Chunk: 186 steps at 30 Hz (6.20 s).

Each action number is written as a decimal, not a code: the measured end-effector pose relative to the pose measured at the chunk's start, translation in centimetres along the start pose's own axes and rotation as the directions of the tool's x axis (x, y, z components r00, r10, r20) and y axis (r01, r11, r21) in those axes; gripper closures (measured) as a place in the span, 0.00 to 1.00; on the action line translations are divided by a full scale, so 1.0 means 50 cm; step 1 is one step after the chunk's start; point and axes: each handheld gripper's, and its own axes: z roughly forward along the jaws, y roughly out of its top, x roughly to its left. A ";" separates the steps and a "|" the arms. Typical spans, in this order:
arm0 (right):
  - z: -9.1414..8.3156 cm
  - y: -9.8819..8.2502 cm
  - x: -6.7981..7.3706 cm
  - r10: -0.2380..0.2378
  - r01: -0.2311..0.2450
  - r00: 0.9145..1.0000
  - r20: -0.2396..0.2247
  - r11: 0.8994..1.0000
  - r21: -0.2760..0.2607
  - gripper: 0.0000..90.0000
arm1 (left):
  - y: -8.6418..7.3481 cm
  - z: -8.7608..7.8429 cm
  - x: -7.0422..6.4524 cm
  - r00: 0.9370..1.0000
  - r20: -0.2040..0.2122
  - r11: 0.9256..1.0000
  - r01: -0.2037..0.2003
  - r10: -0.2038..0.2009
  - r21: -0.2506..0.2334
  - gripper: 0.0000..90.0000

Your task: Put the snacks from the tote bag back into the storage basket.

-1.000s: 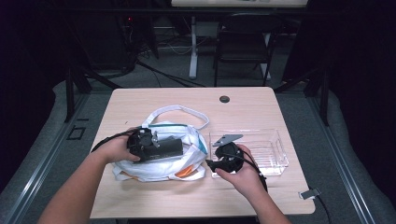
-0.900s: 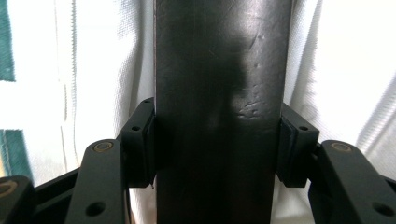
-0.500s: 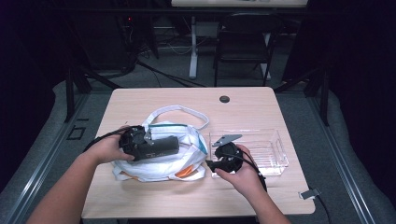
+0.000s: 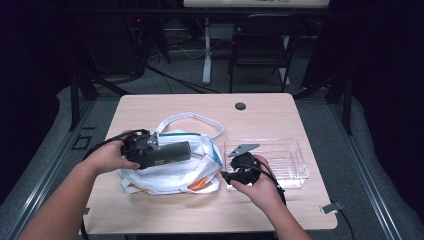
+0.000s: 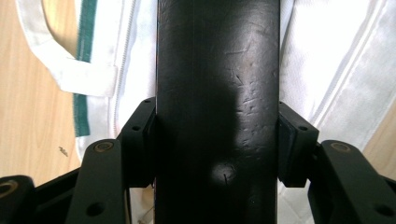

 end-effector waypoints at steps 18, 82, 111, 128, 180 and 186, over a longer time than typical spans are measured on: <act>-0.003 -0.001 -0.004 0.005 -0.005 1.000 0.002 1.000 -0.007 0.51 | 0.007 -0.048 0.013 0.998 0.033 0.997 0.061 -0.060 -0.038 0.48; -0.053 -0.026 -0.033 0.047 -0.044 0.997 0.062 0.998 -0.039 0.51 | 0.185 -0.064 0.016 0.997 0.051 0.979 -0.054 0.065 -0.195 0.48; -0.076 0.076 -0.083 -0.318 0.319 0.948 -0.020 0.947 0.033 0.36 | 0.218 -0.085 -0.002 0.993 0.049 0.971 -0.097 0.111 -0.218 0.48; -0.074 0.117 -0.108 -0.341 0.344 0.939 -0.049 0.936 0.078 0.39 | 0.226 -0.076 -0.008 0.990 0.067 0.971 -0.107 0.124 -0.212 0.48; 0.000 0.180 -0.105 -0.541 0.587 0.793 -0.281 0.802 0.113 0.33 | 0.269 -0.063 -0.032 0.979 0.081 0.945 -0.156 0.186 -0.287 0.48; 0.004 0.186 -0.101 -0.576 0.631 0.762 -0.295 0.763 0.139 0.38 | 0.272 -0.060 -0.035 0.978 0.085 0.943 -0.156 0.189 -0.296 0.48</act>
